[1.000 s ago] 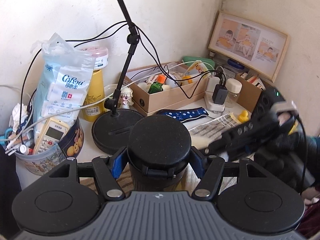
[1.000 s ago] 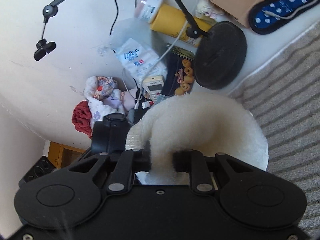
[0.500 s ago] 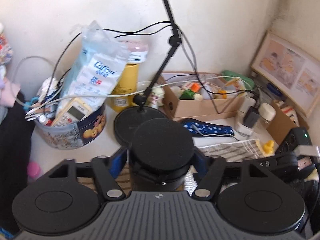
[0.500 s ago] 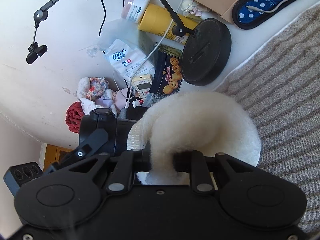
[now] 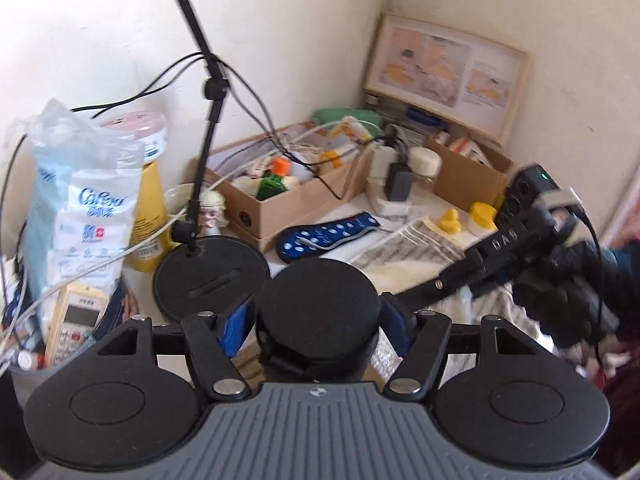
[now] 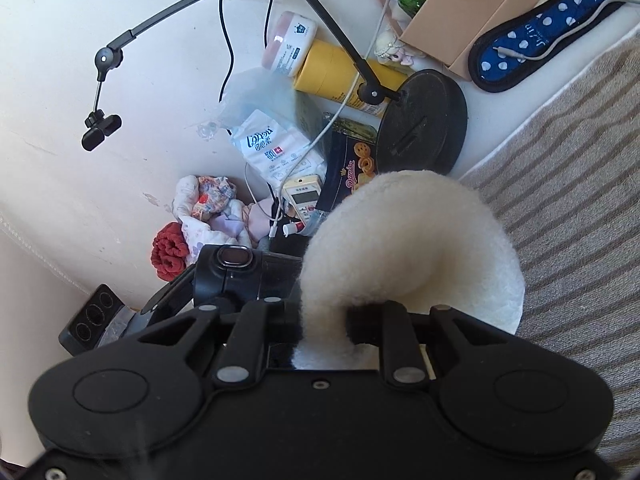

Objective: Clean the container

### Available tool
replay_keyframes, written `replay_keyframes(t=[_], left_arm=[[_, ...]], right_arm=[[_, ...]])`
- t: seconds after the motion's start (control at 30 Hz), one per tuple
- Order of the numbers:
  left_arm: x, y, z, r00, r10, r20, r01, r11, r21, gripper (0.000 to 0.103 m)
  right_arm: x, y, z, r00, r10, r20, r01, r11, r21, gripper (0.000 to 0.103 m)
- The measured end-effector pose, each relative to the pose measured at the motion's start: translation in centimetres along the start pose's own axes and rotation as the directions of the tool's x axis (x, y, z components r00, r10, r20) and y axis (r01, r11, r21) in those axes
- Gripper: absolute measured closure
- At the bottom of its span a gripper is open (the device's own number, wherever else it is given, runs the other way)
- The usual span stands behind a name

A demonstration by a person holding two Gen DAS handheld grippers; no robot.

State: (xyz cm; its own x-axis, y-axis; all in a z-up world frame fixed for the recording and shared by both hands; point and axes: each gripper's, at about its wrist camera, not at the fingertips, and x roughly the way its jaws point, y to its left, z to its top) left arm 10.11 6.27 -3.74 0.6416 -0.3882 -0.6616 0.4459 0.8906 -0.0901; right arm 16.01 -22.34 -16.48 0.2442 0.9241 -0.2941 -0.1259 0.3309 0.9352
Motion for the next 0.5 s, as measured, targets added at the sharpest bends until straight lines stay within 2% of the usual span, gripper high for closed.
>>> replay_keyframes(t=[0.07,0.13,0.27,0.33,0.37,0.5], left_arm=[[0.0,-1.2,-0.1,0.996,0.092,0.0,-0.092,0.994,-0.058,0.032],[-0.3,-2.4,-0.4,0.982,0.188,-0.003,-0.187,0.975,-0.119,0.032],[-0.8,-4.3,-1.3,0.96,0.278,0.038,-0.271,0.953,-0.134,0.031],[-0.6,-4.4,-1.6,0.956,0.29,0.042,-0.285,0.954,-0.091,0.031],[-0.5,-4.1,-1.7,0.96,0.276,0.038,-0.272,0.959,-0.077,0.037],[-0.5,-3.4,-1.7,0.981,0.191,0.039,-0.192,0.981,0.026,0.038]], right_arm=[[-0.1,0.0,0.1,1.0,0.003,0.005,-0.003,1.0,0.002,0.086],[-0.2,0.1,0.2,1.0,0.011,0.01,-0.011,1.0,0.006,0.086],[-0.4,0.5,0.6,1.0,0.021,0.012,-0.021,1.0,-0.005,0.086],[-0.4,0.7,0.8,1.0,0.023,0.009,-0.023,1.0,-0.012,0.086],[-0.4,0.8,0.9,1.0,0.025,0.008,-0.024,1.0,-0.016,0.086],[-0.5,1.3,0.9,1.0,0.027,0.003,-0.027,0.999,-0.044,0.086]])
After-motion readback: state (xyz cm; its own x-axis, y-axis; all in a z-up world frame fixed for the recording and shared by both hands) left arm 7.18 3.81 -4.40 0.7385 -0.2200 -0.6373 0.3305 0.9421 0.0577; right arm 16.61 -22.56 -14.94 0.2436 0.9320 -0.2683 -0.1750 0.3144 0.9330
